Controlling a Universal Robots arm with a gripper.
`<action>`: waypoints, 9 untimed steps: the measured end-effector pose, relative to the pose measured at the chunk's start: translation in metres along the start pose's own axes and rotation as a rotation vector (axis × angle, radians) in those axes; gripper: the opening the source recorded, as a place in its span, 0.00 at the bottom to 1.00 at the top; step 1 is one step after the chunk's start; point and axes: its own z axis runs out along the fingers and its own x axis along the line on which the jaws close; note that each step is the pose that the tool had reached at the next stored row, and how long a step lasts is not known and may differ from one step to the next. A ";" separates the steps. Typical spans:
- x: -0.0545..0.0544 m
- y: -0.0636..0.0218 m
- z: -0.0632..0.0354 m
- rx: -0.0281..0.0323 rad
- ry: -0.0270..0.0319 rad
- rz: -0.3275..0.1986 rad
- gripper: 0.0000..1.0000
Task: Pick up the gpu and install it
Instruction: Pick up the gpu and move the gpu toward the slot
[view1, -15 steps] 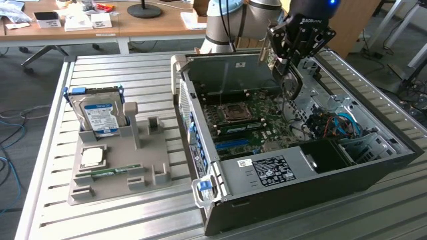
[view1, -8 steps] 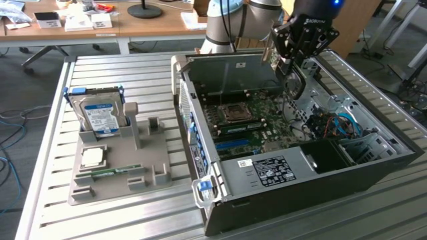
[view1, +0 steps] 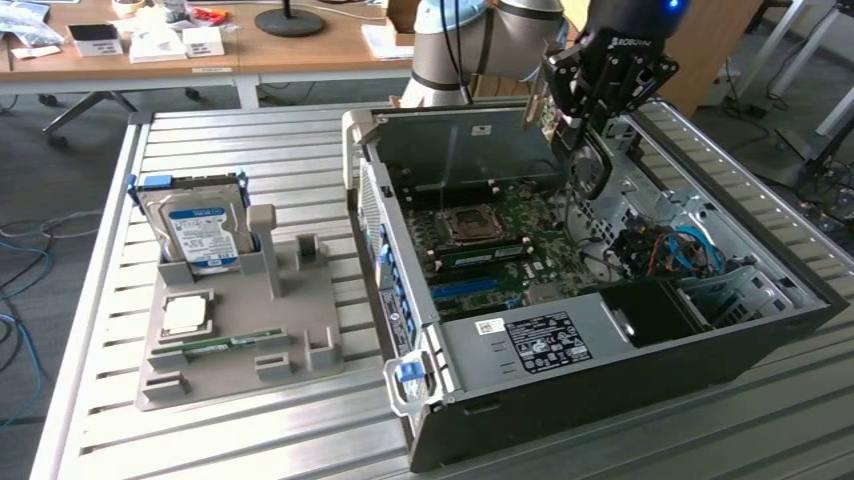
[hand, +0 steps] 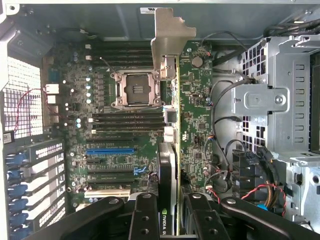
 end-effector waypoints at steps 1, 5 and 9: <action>0.000 0.0000 0.0000 0.0000 0.0000 0.000 0.27; 0.000 0.0000 0.0000 0.0000 0.0000 0.000 0.27; -0.002 0.0001 0.0000 0.0000 0.0000 0.000 0.27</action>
